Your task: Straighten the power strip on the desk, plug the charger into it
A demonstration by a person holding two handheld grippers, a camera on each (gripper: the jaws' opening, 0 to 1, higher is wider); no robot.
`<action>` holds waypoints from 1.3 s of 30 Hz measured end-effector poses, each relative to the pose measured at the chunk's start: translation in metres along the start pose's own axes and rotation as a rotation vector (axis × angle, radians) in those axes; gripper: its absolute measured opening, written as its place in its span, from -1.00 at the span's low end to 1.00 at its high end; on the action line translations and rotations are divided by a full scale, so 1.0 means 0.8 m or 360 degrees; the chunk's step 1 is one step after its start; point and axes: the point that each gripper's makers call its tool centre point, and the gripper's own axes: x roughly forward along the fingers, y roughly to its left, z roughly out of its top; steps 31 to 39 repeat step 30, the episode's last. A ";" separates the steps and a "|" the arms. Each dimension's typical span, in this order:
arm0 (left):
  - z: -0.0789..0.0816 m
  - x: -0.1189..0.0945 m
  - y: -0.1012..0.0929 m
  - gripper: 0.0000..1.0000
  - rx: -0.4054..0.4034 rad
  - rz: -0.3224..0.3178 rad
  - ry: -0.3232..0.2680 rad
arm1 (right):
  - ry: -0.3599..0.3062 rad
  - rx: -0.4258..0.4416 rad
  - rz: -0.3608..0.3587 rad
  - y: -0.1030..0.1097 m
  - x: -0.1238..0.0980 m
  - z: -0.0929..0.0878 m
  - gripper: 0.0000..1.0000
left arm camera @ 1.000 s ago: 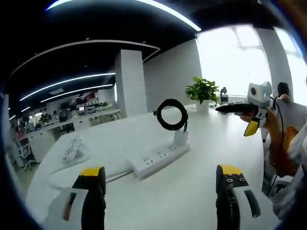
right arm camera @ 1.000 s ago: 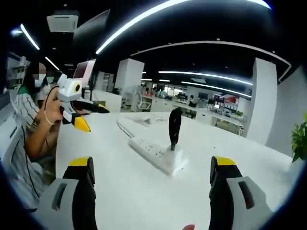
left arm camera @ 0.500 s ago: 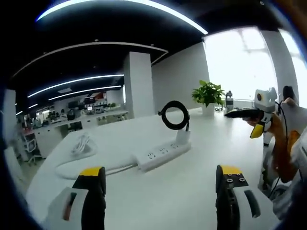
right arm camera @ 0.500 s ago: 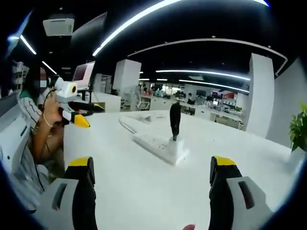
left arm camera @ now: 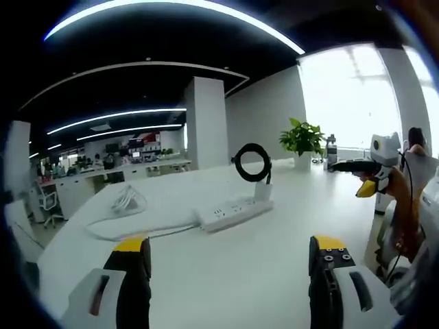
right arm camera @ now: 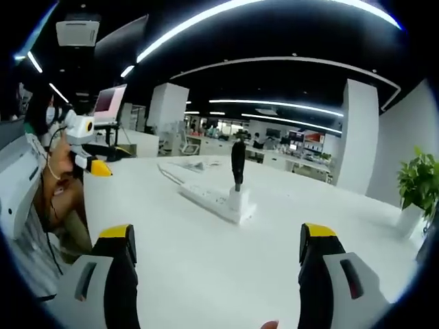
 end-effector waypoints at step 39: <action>-0.057 -0.031 0.004 0.98 -0.0096 0.0149 -0.0053 | 0.0035 0.0131 -0.0105 0.010 -0.031 -0.067 1.00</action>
